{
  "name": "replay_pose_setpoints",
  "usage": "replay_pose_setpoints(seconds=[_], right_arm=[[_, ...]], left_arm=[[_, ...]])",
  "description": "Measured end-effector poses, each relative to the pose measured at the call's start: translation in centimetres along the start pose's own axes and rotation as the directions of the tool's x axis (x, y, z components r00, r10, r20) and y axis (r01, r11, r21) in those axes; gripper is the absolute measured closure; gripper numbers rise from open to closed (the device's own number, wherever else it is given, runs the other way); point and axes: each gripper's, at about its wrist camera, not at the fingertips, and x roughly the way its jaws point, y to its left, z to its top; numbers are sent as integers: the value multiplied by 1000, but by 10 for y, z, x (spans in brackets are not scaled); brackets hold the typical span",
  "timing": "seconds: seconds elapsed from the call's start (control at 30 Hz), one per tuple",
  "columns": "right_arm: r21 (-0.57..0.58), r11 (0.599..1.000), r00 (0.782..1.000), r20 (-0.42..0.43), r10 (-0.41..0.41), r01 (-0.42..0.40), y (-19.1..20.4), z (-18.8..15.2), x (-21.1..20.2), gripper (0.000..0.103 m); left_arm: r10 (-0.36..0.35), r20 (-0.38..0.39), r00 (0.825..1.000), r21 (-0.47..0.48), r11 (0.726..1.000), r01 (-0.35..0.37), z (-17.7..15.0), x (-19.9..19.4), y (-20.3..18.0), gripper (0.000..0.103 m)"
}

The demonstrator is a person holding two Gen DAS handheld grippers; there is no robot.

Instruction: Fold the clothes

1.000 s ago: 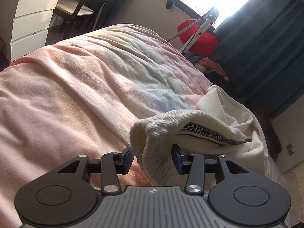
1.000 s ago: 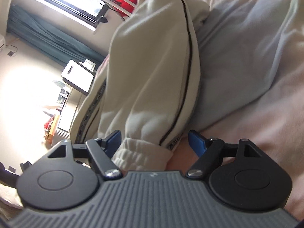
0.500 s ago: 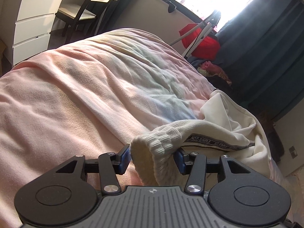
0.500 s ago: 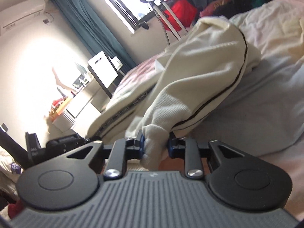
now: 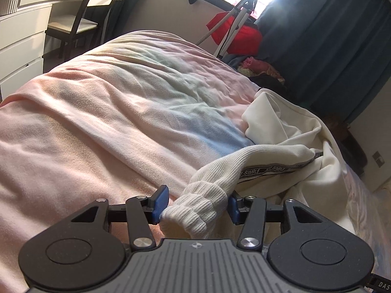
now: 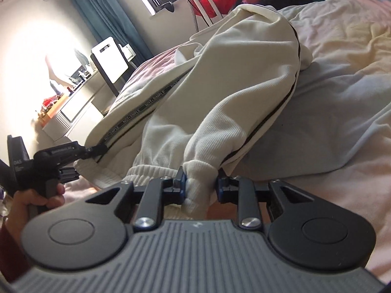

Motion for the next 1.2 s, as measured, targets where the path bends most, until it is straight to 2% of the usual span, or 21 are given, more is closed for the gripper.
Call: replay_pose_setpoints(seconds=[0.1, 0.23, 0.27, 0.33, 0.37, 0.5, 0.67, 0.73, 0.87, 0.9, 0.97, 1.1, 1.2], right_arm=[[26, 1000, 1000, -17, 0, 1, -3, 0, 1, 67], [202, 978, 996, -69, 57, -42, -27, -2, 6, 57], [249, 967, 994, -70, 80, -60, -33, -2, 5, 52], [321, 942, 991, -52, 125, -102, -40, -1, 1, 35], [343, 932, 989, -43, 140, -117, -42, -1, -1, 30], [386, 917, 991, -45, 125, -98, -47, -6, -1, 30], [522, 849, 993, -31, 117, -84, -70, -12, 0, 35], [537, 841, 995, -21, 94, -68, -75, -12, -4, 35], [508, 860, 999, -17, 47, -32, -75, -11, -6, 35], [501, 865, 999, -21, 48, -31, -73, -12, -4, 36], [487, 873, 997, -37, 67, -40, -69, -14, 2, 44], [437, 898, 992, -79, 94, -51, -57, -18, 17, 44], [387, 920, 990, -102, 102, -55, -46, -19, 26, 48]], left_arm=[[12, -11, 1000, 9, 1000, -12, -1, 2, 0, 51], [49, -8, 999, 36, 998, -49, -2, 3, -3, 49], [55, -8, 998, 46, 997, -54, -2, 4, -3, 49], [51, -12, 999, 44, 998, -51, -1, 4, -3, 49], [49, -15, 999, 41, 998, -48, -1, 4, -2, 50], [41, -18, 999, 41, 998, -40, -2, 1, -4, 50], [39, -19, 999, 47, 998, -38, -5, -3, -8, 51], [40, -19, 999, 53, 998, -39, -6, -5, -10, 51], [39, -24, 999, 44, 998, -38, -10, -7, -13, 52], [35, -24, 999, 34, 999, -35, -11, -7, -13, 52], [36, -25, 999, 22, 999, -36, -13, -6, -13, 52], [62, -24, 998, 21, 998, -62, -16, -2, -13, 52], [87, -11, 996, 19, 996, -87, -16, 1, -11, 55]])
